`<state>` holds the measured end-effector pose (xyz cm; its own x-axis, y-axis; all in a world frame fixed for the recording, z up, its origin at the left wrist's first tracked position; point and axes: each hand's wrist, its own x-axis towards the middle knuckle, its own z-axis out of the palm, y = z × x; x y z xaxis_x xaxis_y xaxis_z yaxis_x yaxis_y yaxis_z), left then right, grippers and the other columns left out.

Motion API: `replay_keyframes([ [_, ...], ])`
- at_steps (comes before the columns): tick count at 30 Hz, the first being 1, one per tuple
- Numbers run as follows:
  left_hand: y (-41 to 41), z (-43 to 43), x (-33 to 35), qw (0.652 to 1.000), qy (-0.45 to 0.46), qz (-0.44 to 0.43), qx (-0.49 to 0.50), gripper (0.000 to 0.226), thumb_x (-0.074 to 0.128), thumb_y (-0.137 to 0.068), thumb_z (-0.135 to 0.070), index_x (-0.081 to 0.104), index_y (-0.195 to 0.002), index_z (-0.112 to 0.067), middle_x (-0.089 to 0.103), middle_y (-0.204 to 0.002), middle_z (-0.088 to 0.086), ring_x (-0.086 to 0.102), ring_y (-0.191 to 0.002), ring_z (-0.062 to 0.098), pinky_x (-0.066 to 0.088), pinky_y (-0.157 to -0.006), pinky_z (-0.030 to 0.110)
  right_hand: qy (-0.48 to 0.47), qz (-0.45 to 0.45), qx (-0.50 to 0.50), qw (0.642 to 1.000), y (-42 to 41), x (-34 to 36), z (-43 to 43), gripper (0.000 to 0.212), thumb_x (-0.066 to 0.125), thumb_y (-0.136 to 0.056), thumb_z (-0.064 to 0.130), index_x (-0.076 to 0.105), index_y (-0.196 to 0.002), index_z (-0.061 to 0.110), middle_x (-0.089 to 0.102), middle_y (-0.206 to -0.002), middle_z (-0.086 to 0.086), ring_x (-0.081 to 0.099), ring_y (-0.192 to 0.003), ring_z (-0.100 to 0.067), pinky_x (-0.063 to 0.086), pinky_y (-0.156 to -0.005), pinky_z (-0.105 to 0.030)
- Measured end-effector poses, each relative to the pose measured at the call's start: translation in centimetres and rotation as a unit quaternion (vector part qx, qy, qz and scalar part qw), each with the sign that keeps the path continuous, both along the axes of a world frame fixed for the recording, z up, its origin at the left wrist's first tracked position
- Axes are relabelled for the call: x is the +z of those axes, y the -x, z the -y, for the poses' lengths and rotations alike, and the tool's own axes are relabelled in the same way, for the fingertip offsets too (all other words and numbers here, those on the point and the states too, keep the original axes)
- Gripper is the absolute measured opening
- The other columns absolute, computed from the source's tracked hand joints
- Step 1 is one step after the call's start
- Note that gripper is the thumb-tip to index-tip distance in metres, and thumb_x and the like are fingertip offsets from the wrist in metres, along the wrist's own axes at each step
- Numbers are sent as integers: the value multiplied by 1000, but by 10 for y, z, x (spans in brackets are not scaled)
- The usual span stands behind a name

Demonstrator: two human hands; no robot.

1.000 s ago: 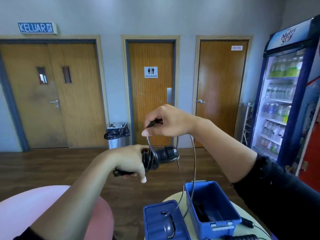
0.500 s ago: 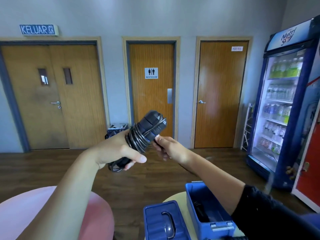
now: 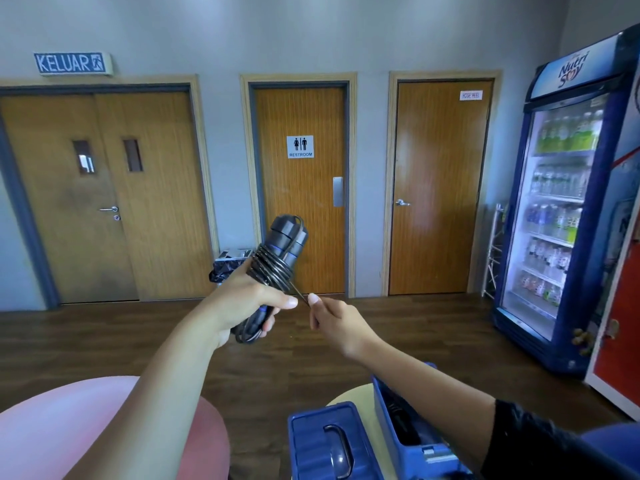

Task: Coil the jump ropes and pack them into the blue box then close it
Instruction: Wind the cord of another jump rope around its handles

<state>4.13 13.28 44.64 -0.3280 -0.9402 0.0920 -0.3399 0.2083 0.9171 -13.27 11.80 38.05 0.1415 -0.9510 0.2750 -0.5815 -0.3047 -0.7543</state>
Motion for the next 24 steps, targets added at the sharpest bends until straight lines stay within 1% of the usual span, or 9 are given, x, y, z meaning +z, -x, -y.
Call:
replay_keyframes([
  [3, -1, 11, -3, 996, 2, 29, 81, 37, 76, -68, -2, 49, -90, -13, 55, -58, 7, 48, -41, 19, 43, -44, 27, 19, -75, -4, 997, 2, 1, -6, 42, 33, -100, 47, 55, -74, 24, 62, -77, 4, 58, -75, -18, 47, -74, -38],
  [6, -2, 27, -9, 985, 17, 78, 156, 51, 73, -67, -2, 47, -106, -21, 58, -70, 10, 50, -41, 21, 42, -41, 26, 18, -159, -4, 987, 1, 13, -15, 32, 34, -101, 39, 59, -99, 19, 66, -102, -5, 62, -91, -27, 51, -81, -43],
  [8, -2, 35, -13, 972, 30, 143, 182, 60, 70, -65, -7, 42, -115, -26, 63, -76, 12, 52, -40, 24, 44, -42, 28, 28, -202, -26, 979, -1, 25, -20, 36, 33, -101, 41, 59, -103, 16, 65, -103, -8, 62, -93, -29, 50, -79, -41],
  [12, 11, 41, -12, 939, 11, 300, 169, 60, 70, -64, -12, 40, -114, -29, 66, -89, 8, 54, -42, 25, 42, -43, 24, 203, -337, -28, 919, -7, 52, -27, 28, 39, -102, 34, 56, -103, 11, 64, -95, -9, 62, -83, -29, 46, -66, -36],
  [15, 16, 39, -2, 909, 13, 399, 119, 46, 73, -68, -13, 45, -101, -27, 61, -89, 9, 54, -46, 24, 43, -43, 24, 289, -398, 96, 865, 2, 77, -25, 18, 49, -98, 29, 44, -103, 13, 64, -85, -9, 60, -71, -28, 50, -64, -41],
  [18, 13, 33, 1, 877, 44, 478, -7, 46, 81, -62, -22, 46, -86, -39, 65, -85, 2, 65, -65, 28, 54, -57, 33, 294, -426, 187, 835, 14, 99, -16, 36, 67, -84, 41, 48, -92, 12, 52, -63, 1, 50, -57, -21, 42, -55, -35],
  [19, 12, 29, 2, 880, 37, 471, -50, 48, 83, -59, -23, 48, -83, -44, 68, -86, 1, 67, -73, 32, 56, -65, 39, 301, -420, 195, 834, 16, 106, -13, 43, 70, -77, 49, 51, -89, 12, 47, -58, 4, 47, -54, -19, 37, -53, -33],
  [21, 9, 19, 2, 898, 2, 421, -126, 46, 85, -60, -19, 52, -77, -46, 68, -79, 3, 63, -68, 34, 51, -63, 42, 304, -385, 208, 846, 15, 113, -6, 48, 73, -67, 59, 54, -79, 17, 43, -53, 10, 44, -50, -14, 34, -51, -31],
  [24, 8, 8, 6, 909, -9, 359, -212, 37, 81, -71, -7, 55, -76, -32, 59, -58, 4, 53, -54, 26, 42, -54, 35, 239, -274, 244, 899, 14, 117, 4, 38, 77, -68, 49, 49, -60, 23, 45, -53, 13, 41, -49, -8, 36, -54, -33],
])
